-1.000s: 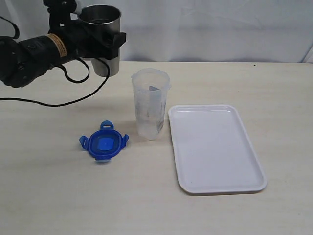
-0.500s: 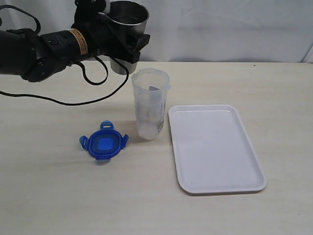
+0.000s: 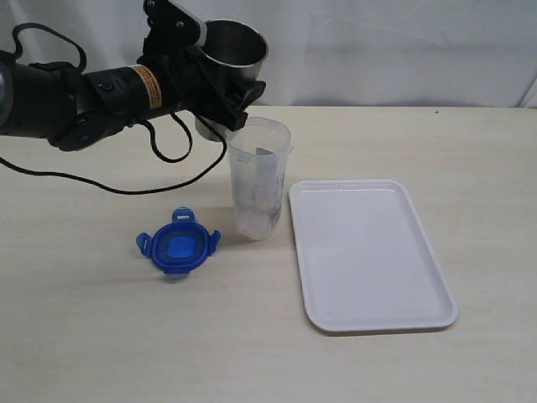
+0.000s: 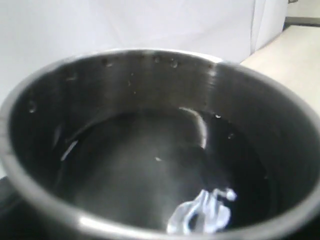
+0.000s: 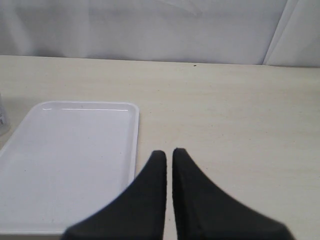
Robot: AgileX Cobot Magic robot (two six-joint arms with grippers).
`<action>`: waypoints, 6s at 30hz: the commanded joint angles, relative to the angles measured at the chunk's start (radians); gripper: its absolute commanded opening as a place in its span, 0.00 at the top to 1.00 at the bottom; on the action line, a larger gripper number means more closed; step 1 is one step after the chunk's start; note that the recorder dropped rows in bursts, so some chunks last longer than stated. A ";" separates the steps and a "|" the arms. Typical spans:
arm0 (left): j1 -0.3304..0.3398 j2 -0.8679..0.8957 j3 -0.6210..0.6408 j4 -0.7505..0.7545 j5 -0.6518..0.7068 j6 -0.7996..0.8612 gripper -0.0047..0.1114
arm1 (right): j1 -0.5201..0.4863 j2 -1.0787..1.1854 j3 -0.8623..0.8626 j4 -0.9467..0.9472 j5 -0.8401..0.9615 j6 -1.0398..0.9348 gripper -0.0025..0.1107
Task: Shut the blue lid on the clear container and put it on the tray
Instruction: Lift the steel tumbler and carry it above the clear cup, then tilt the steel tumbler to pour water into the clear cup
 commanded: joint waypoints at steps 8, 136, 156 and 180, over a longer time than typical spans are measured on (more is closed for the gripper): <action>-0.006 -0.014 -0.022 0.023 -0.100 0.079 0.96 | 0.001 -0.005 0.003 0.000 0.003 0.003 0.94; 0.052 -0.014 -0.022 0.027 -0.135 0.522 0.96 | 0.001 -0.005 0.003 0.000 0.003 0.003 0.94; 0.052 -0.014 -0.022 0.027 -0.126 0.629 0.96 | 0.001 -0.005 0.003 0.000 0.003 0.003 0.94; 0.052 -0.014 -0.022 0.027 -0.115 0.735 0.96 | 0.001 -0.005 0.003 0.000 0.003 0.003 0.94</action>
